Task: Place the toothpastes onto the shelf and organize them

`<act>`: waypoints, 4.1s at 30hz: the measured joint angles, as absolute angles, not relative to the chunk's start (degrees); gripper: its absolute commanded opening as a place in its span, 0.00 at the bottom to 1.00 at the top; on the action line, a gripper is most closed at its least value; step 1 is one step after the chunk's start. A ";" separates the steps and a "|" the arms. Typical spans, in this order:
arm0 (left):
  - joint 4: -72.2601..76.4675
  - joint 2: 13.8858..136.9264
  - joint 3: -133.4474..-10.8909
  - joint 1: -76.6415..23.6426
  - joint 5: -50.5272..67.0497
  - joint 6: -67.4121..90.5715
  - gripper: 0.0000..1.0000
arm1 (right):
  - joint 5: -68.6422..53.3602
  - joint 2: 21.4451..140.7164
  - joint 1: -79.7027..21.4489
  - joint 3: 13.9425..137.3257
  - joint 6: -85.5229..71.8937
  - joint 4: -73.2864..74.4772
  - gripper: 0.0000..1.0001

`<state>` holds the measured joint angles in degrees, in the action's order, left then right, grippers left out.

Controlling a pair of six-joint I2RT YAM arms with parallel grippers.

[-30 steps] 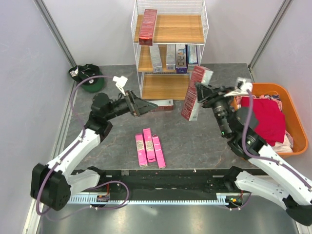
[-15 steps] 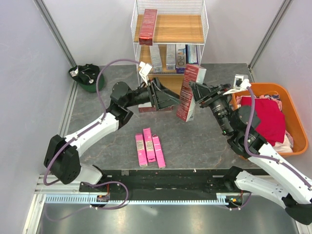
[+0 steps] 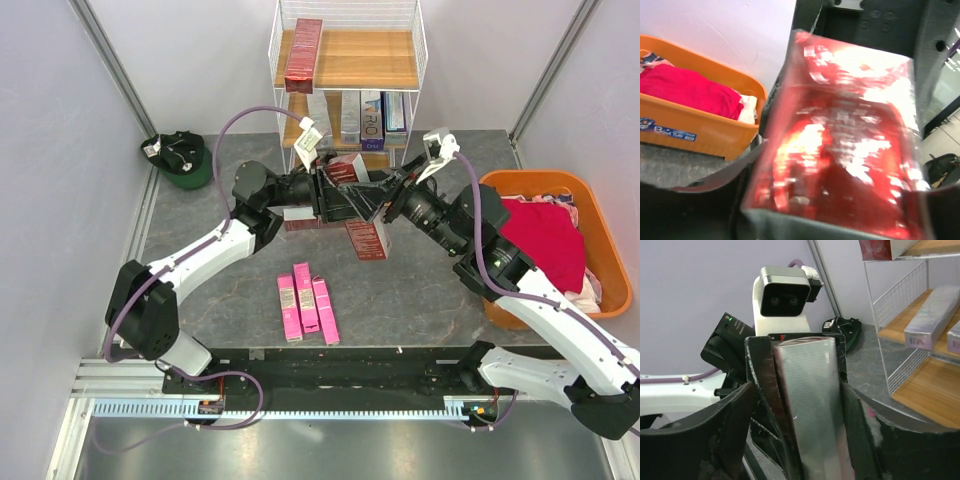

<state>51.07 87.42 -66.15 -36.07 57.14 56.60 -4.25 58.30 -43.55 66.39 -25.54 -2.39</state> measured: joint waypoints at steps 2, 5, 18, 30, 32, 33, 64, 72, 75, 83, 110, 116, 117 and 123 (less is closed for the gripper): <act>51.31 87.53 -66.06 -35.86 57.14 56.99 0.52 | -4.08 58.00 -43.77 66.52 -25.39 -2.09 0.87; 52.18 87.05 -64.42 -34.63 56.34 58.11 0.43 | -2.83 57.28 -43.99 66.52 -25.19 -1.61 0.93; 69.97 80.93 -44.84 -18.15 41.69 78.50 0.43 | -0.43 54.96 -44.01 61.65 -25.63 -1.65 0.98; 72.77 80.62 -42.70 -14.44 36.03 90.32 0.42 | -8.95 62.22 -44.01 54.72 -30.79 -6.76 0.95; 72.97 80.62 -42.70 -14.44 36.05 91.00 0.42 | -9.76 63.07 -44.01 54.35 -31.53 -8.40 0.94; 73.03 80.62 -42.70 -14.44 36.07 91.20 0.42 | -10.17 63.29 -44.01 54.15 -31.88 -9.15 0.93; 73.69 78.32 -42.26 -12.99 39.31 91.09 0.98 | -15.40 66.92 -40.34 52.29 -45.23 -22.55 0.26; 51.48 67.68 -44.12 -11.31 41.41 74.76 1.00 | -12.99 59.68 -37.10 52.29 -45.60 -15.88 0.24; 29.93 63.70 -50.78 -11.20 36.99 62.37 1.00 | -9.67 57.58 -35.31 52.29 -44.66 -11.88 0.24; -2.35 56.49 -57.91 -11.20 16.95 44.18 1.00 | -5.02 55.35 -35.03 55.44 -42.52 -4.95 0.24; -16.21 58.98 -57.34 -10.98 7.64 36.95 1.00 | 11.73 75.33 -34.96 80.88 -39.24 -10.33 0.22; -16.43 58.48 -56.14 -10.98 7.64 36.95 1.00 | 19.51 80.42 -34.83 82.70 -41.04 -12.60 0.21; -16.47 58.19 -55.90 -10.98 7.62 36.95 1.00 | 20.40 81.30 -34.74 83.37 -41.43 -12.78 0.21; -16.64 56.66 -55.53 -10.98 7.62 36.95 1.00 | 23.53 88.44 -34.59 91.35 -44.53 -12.78 0.21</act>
